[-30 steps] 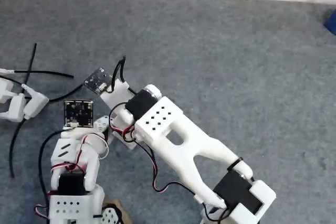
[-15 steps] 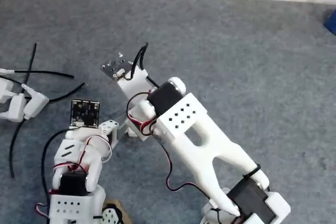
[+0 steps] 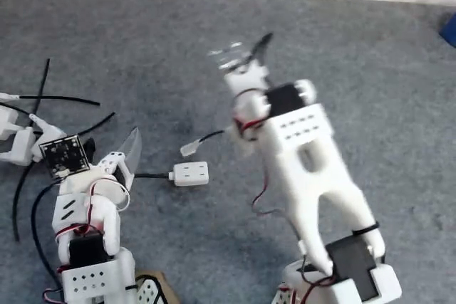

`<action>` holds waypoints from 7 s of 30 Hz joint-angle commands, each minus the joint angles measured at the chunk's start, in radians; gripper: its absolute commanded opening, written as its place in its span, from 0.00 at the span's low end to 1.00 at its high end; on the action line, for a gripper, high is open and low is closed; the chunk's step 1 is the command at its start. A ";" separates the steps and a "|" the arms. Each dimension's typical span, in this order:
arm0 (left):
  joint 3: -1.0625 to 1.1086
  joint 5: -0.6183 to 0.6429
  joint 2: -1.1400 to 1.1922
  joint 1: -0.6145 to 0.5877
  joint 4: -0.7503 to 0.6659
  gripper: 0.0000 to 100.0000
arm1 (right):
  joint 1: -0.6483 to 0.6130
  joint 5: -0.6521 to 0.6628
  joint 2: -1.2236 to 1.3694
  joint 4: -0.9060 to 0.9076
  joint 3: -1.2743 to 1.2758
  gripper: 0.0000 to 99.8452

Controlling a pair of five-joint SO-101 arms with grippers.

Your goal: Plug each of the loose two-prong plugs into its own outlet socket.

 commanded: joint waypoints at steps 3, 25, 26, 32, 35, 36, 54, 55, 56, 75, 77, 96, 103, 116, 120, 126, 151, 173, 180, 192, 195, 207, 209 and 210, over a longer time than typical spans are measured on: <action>-0.025 0.005 -0.008 -0.008 -0.023 0.33 | 0.191 0.238 -0.042 0.056 0.058 0.01; 0.001 0.005 -0.007 -0.008 -0.058 0.33 | -0.216 0.448 -0.039 -0.323 0.297 0.24; 0.001 0.005 -0.007 -0.008 -0.058 0.33 | -0.216 0.457 -0.038 -0.348 0.298 0.24; 0.018 0.003 -0.007 -0.007 -0.060 0.33 | -0.217 0.460 0.016 -0.552 0.364 0.24; 0.019 0.003 -0.007 0.012 -0.060 0.33 | -0.217 0.459 0.136 -0.616 0.361 0.24; 0.019 0.002 -0.007 0.016 -0.057 0.33 | -0.217 0.459 0.173 -0.633 0.361 0.24; 0.021 0.002 -0.001 0.036 -0.055 0.33 | -0.219 0.459 0.458 -0.667 0.108 0.24; 0.021 0.002 -0.001 0.036 -0.055 0.33 | -0.217 0.459 0.469 -0.667 0.108 0.24; 0.021 0.002 -0.001 0.036 -0.055 0.33 | -0.217 0.459 0.479 -0.667 0.108 0.24; 0.021 0.002 -0.001 0.036 -0.055 0.33 | -0.217 0.443 0.498 -0.539 0.110 0.01; 0.021 0.002 -0.007 0.033 -0.057 0.33 | -0.217 0.350 0.490 -0.509 0.081 0.01; -0.044 0.002 -0.010 0.166 -0.054 0.33 | -0.315 0.020 -0.248 -0.016 0.087 0.01; -0.216 -0.112 -0.008 0.257 0.089 0.33 | -0.412 -0.086 -0.587 -0.354 0.535 0.01; -0.367 -0.190 -0.001 0.286 0.219 0.42 | -0.410 -0.055 -0.693 -0.464 0.734 0.01; -0.323 -0.195 -0.007 0.331 0.229 0.42 | -0.412 -0.061 -0.699 -0.463 0.733 0.01; -0.193 -0.196 -0.008 0.349 0.204 0.42 | -0.410 -0.083 -0.693 -0.440 0.690 0.01; -0.091 -0.196 -0.008 0.354 0.189 0.42 | -0.325 -0.052 -0.690 -0.282 0.444 0.01; -0.113 -0.193 -0.008 0.234 0.054 0.36 | -0.320 -0.055 -0.510 -0.260 0.443 0.01; -0.082 -0.196 -0.007 0.361 0.054 0.36 | -0.364 -0.091 -0.507 -0.251 0.352 0.01; -0.044 -0.230 -0.007 0.403 0.061 0.36 | -0.387 -0.110 -0.499 -0.246 0.314 0.01; -0.053 -0.230 -0.008 0.412 0.086 0.36 | -0.387 -0.107 -0.499 -0.243 0.321 0.01; -0.153 -0.173 -0.007 0.239 0.023 0.42 | -0.446 -0.106 -0.501 -0.245 0.378 0.01; -0.148 -0.173 -0.001 0.263 0.025 0.42 | -0.458 -0.107 -0.501 -0.246 0.369 0.01; -0.140 -0.173 -0.001 0.280 0.026 0.42 | -0.463 -0.109 -0.501 -0.246 0.369 0.01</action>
